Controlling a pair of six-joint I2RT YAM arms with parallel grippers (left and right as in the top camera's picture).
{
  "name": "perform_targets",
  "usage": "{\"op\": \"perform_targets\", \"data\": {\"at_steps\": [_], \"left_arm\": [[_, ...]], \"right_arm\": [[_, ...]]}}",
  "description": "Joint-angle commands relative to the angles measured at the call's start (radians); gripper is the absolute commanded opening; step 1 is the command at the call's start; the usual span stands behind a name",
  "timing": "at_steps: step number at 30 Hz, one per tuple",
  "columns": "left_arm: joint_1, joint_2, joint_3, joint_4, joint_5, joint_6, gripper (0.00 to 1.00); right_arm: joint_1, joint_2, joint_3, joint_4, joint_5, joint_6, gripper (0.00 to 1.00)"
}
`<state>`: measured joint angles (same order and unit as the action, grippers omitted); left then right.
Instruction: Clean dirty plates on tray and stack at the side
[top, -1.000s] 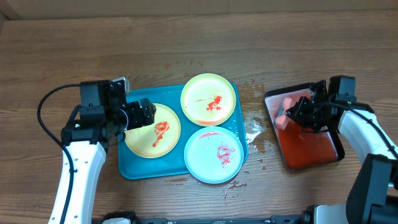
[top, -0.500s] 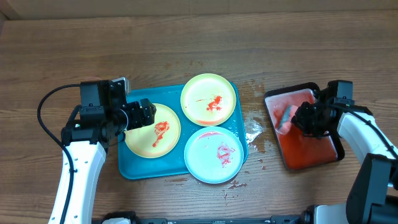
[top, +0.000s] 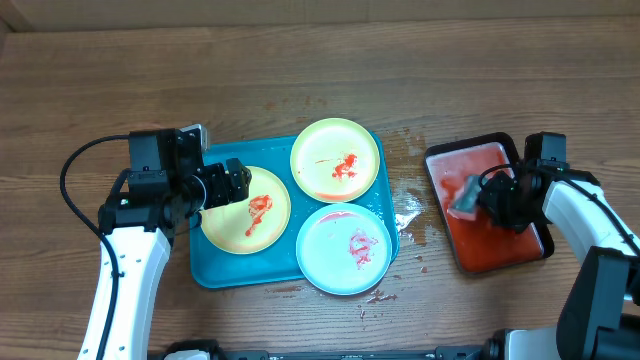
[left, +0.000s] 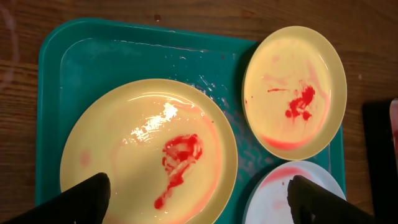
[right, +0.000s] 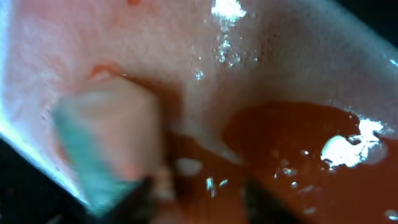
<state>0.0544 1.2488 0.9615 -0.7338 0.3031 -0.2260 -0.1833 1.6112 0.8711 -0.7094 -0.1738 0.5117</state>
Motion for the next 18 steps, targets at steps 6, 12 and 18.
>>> {"op": "perform_targets", "data": {"at_steps": [6, 12, 18], "left_arm": [[0.002, 0.008, 0.024, 0.002, 0.011, 0.028, 0.92], [0.002, 0.008, 0.024, 0.001, 0.011, 0.040, 0.92], [0.002, 0.008, 0.024, 0.005, 0.011, 0.039, 0.93]], "right_arm": [[-0.003, -0.015, 0.001, -0.013, 0.042, 0.032, 0.35], [-0.003, -0.016, 0.002, -0.058, 0.108, 0.066, 0.43], [-0.003, -0.027, 0.076, -0.170, 0.182, 0.069, 0.58]]}}
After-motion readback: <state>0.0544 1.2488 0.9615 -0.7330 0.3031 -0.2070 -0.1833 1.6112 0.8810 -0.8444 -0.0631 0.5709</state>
